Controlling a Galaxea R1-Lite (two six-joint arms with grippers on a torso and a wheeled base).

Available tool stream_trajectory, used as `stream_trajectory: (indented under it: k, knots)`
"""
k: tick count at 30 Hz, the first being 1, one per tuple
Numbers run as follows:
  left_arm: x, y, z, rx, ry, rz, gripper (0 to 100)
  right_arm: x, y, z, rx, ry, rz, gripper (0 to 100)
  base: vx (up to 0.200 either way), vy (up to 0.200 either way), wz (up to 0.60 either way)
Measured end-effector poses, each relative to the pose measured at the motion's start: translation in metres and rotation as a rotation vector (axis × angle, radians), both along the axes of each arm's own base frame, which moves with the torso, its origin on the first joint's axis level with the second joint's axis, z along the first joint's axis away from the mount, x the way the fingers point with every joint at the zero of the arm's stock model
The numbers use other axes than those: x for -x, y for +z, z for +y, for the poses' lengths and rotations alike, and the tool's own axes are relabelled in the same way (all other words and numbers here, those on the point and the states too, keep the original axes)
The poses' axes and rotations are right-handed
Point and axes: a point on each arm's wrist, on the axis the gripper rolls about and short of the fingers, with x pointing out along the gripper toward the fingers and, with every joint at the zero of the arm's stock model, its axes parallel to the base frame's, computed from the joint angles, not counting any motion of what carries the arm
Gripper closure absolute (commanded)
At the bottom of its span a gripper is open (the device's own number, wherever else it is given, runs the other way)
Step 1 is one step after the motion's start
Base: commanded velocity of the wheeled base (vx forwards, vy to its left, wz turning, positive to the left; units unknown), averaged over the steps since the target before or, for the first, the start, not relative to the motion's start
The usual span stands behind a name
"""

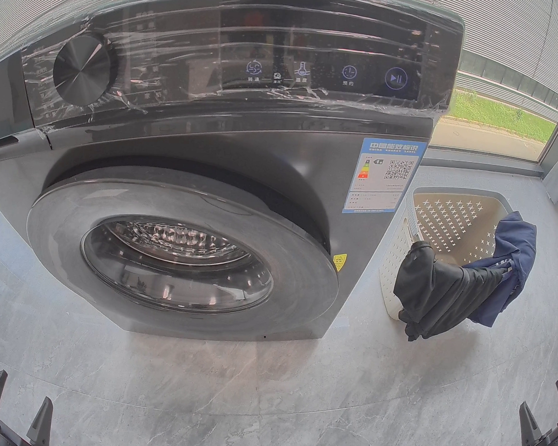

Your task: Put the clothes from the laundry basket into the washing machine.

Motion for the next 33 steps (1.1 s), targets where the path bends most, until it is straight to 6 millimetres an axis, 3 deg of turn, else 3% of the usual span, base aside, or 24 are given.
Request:
stream_trajectory:
  k: [3, 8, 33]
  knots:
    - [0.0, 0.0, 0.0, 0.0, 0.0, 0.0, 0, 0.0, 0.0, 0.0, 0.0, -0.001, 0.0, 0, 0.0, 0.2, 0.0]
    - [0.0, 0.0, 0.0, 0.0, -0.001, 0.0, 0, 0.0, 0.0, 0.0, 0.0, -0.003, 0.0, 0, 0.0, 0.0, 0.36]
    - [0.0, 0.0, 0.0, 0.0, -0.001, 0.0, 0, 0.0, 0.0, 0.0, 0.0, -0.002, 0.0, 0, 0.0, 0.0, 0.02]
